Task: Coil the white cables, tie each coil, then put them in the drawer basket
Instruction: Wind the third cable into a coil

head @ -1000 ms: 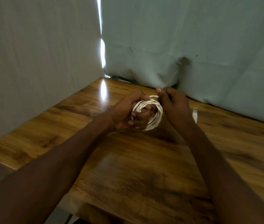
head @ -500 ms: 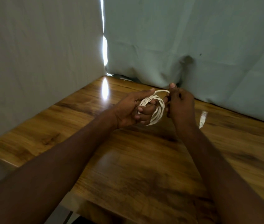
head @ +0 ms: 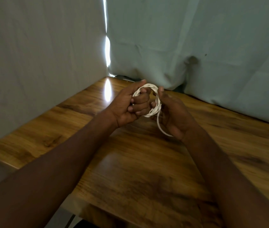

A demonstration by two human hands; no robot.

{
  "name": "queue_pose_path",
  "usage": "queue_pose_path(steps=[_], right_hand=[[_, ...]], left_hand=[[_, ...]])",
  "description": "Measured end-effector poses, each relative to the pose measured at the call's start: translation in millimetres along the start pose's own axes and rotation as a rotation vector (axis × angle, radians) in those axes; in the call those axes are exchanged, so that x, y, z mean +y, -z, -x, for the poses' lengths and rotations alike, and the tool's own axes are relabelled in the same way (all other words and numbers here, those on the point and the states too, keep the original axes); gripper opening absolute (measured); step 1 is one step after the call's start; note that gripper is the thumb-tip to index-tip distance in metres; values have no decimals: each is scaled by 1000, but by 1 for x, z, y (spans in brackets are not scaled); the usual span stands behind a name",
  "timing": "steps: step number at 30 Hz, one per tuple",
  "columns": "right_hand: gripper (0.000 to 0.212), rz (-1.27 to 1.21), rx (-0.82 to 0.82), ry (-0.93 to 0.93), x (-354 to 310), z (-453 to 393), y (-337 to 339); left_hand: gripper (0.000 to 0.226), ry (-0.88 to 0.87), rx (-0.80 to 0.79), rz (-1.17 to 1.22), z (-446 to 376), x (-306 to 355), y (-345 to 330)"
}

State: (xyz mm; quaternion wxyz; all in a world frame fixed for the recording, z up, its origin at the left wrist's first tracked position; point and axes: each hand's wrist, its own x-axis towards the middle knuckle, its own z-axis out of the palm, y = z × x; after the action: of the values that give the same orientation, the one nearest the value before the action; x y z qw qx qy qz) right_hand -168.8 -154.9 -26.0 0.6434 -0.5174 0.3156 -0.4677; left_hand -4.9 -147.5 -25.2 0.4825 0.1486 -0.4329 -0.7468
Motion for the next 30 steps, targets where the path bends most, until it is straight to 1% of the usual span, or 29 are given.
queue_pose_path(steps=[2, 4, 6, 8, 9, 11, 13, 15, 18, 20, 23, 25, 27, 30], right_hand=[[31, -141, -61, -5, -2, 1, -4], [33, -170, -90, -3, -3, 1, -5], [40, -156, -97, 9, -4, 0, -5], [58, -120, -121, 16, -4, -2, -1], [60, -94, -151, 19, -4, -1, 1], [48, -26, -159, 37, -4, 0, 5], [34, 17, -130, 49, -3, 0, 7], [28, 105, -68, 81, 0, -3, 6], [26, 276, 85, 146, 3, -5, 2], [27, 288, 140, 157, 4, -5, 2], [29, 198, 160, 133, 5, -6, 3], [30, 185, 163, 122, 5, -5, 4], [30, 202, 158, 110, 4, -2, 6], [32, 212, 122, 88, 5, 0, 6]], left_hand=[[34, -26, -3, 50, 1, 1, -1], [33, -38, -11, 65, 1, 1, -4], [34, -37, -9, 58, -1, 0, -5], [37, -42, 7, 54, -2, 0, -3], [40, -47, 20, 52, -2, 1, -1], [43, -48, 45, 41, -3, 2, 1], [41, -37, 64, 14, -1, 2, 0], [39, -22, 67, -13, 0, 1, -2], [39, -10, 41, -35, -2, 0, -2], [40, -8, 22, -50, -4, -3, -4], [39, -31, 12, -181, -6, -7, -6], [38, -53, 5, -281, -6, -8, -7], [38, -66, 1, -298, -5, -7, -8], [40, -65, 60, -252, -2, -7, -6]])
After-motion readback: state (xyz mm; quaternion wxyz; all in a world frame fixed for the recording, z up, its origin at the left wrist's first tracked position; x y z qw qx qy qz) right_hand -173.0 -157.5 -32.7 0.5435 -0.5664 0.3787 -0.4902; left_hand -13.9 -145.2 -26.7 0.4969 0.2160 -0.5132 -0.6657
